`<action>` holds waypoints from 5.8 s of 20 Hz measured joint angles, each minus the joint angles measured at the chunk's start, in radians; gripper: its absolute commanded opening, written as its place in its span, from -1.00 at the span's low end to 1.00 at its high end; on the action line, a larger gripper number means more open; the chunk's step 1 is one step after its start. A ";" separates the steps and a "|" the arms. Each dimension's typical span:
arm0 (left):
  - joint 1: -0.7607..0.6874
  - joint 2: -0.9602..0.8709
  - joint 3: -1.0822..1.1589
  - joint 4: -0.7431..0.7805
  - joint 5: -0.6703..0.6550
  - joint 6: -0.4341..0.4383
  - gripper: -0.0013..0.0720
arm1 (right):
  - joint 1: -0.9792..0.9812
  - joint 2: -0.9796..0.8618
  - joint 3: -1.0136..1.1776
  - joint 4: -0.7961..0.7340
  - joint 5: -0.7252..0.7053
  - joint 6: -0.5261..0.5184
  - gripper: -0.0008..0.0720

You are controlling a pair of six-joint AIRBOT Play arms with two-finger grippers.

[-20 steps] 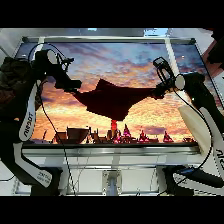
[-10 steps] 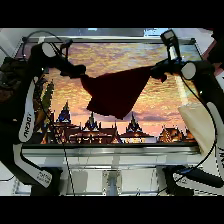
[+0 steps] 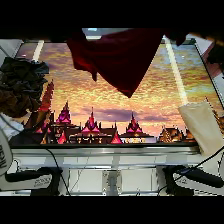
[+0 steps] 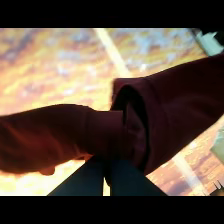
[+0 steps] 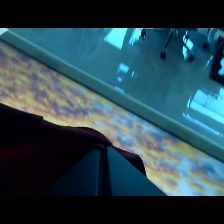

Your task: Fold the shirts.

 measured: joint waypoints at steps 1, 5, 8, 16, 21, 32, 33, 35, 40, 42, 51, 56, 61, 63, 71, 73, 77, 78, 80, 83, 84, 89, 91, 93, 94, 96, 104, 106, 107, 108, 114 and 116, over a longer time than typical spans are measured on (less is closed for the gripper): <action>-0.005 0.039 -0.014 0.008 -0.004 0.006 -0.94 | 0.000 0.000 0.032 0.043 -0.013 -0.016 -0.91; -0.021 0.121 -0.151 0.109 -0.140 -0.018 -0.94 | 0.005 -0.029 0.047 0.257 -0.048 -0.076 -0.91; -0.035 0.141 -0.358 0.175 -0.212 -0.048 -0.94 | 0.041 -0.107 0.014 0.353 -0.043 -0.095 -0.91; -0.068 0.153 -0.973 0.245 -0.064 -0.112 -0.94 | 0.193 -0.528 -0.022 0.422 -0.079 -0.042 -0.90; -0.069 0.153 -1.105 0.302 0.045 -0.137 -0.42 | 0.220 -0.654 -0.024 0.431 -0.058 -0.005 -0.16; -0.057 0.134 -0.989 0.378 0.441 -0.183 0.12 | -0.007 -0.467 0.026 0.189 0.224 0.083 -0.16; -0.045 0.117 -0.984 0.375 0.458 -0.190 0.13 | -0.036 -0.454 0.027 0.173 0.261 0.089 -0.16; -0.014 0.066 -0.978 0.323 0.472 -0.190 0.24 | -0.084 -0.441 0.026 0.152 0.333 0.097 -0.16; 0.031 -0.091 -0.969 0.074 0.450 -0.039 0.24 | -0.162 -0.426 0.025 0.135 0.448 0.106 -0.16; 0.037 -0.140 -0.966 0.025 0.440 0.001 0.24 | -0.177 -0.425 0.025 0.130 0.471 0.106 -0.16; 0.042 -0.225 -0.962 0.014 0.376 0.032 -0.02 | -0.195 -0.424 0.025 0.129 0.506 0.095 -0.16; 0.042 -0.237 -0.962 -0.017 0.261 0.096 -0.93 | -0.196 -0.424 0.011 0.129 0.508 0.094 -0.16; 0.042 -0.239 -0.962 -0.039 0.208 0.132 -0.94 | -0.220 -0.448 -0.115 0.061 0.509 0.122 0.26; 0.042 -0.239 -0.962 -0.042 0.201 0.137 -0.94 | -0.236 -0.481 -0.161 0.053 0.499 0.141 0.26; 0.042 -0.239 -0.962 -0.050 0.194 0.144 -0.93 | -0.261 -0.600 -0.211 0.079 0.438 0.164 0.26; 0.042 -0.239 -0.962 -0.062 0.194 0.144 -0.94 | -0.262 -0.621 -0.212 0.079 0.426 0.164 0.25; 0.042 -0.239 -0.962 -0.072 0.194 0.144 -0.93 | -0.262 -0.645 -0.215 0.077 0.391 0.166 0.25; 0.042 -0.239 -0.962 -0.072 0.194 0.144 -0.93 | -0.262 -0.648 -0.215 0.077 0.380 0.166 0.25; 0.042 -0.239 -0.962 -0.075 0.194 0.144 -0.93 | -0.263 -0.652 -0.216 0.070 0.365 0.166 0.25; 0.042 -0.239 -0.962 -0.077 0.194 0.144 -0.93 | -0.263 -0.655 -0.216 0.037 0.354 0.166 0.25; 0.042 -0.239 -0.962 -0.077 0.194 0.144 -0.93 | -0.263 -0.655 -0.216 0.027 0.352 0.166 0.25; 0.042 -0.239 -0.962 -0.077 0.194 0.144 -0.93 | -0.263 -0.662 -0.217 0.027 0.343 0.166 0.04; 0.042 -0.239 -0.962 -0.078 0.195 0.144 -0.93 | -0.263 -0.678 -0.218 0.066 0.349 0.166 0.02; 0.042 -0.239 -0.962 -0.079 0.194 0.144 -0.93 | -0.263 -0.700 -0.218 0.122 0.365 0.163 -0.87; 0.042 -0.239 -0.962 -0.079 0.194 0.144 -0.94 | -0.263 -0.708 -0.218 0.159 0.373 0.147 -0.90; 0.042 -0.239 -0.953 -0.079 0.193 0.144 -0.94 | -0.263 -0.712 -0.216 0.230 0.389 0.101 -0.90; 0.043 -0.177 -0.575 -0.021 0.133 0.136 -0.94 | -0.265 -0.509 -0.073 0.235 0.458 0.031 -0.91; 0.043 -0.126 -0.438 0.031 0.076 0.126 -0.94 | -0.266 -0.405 -0.035 0.202 0.489 0.027 -0.91; 0.043 -0.090 -0.374 0.068 0.037 0.114 -0.94 | -0.269 -0.347 -0.021 0.196 0.497 0.027 -0.91; 0.043 -0.052 -0.320 0.108 0.002 0.106 -0.94 | -0.273 -0.288 -0.010 0.189 0.504 0.027 -0.91; 0.043 0.280 -0.158 0.306 -0.099 0.073 -0.94 | -0.312 0.126 0.018 0.160 0.499 0.042 -0.92; 0.043 0.388 -0.145 0.328 -0.056 0.057 -0.94 | -0.319 0.249 0.028 0.119 0.441 0.047 -0.92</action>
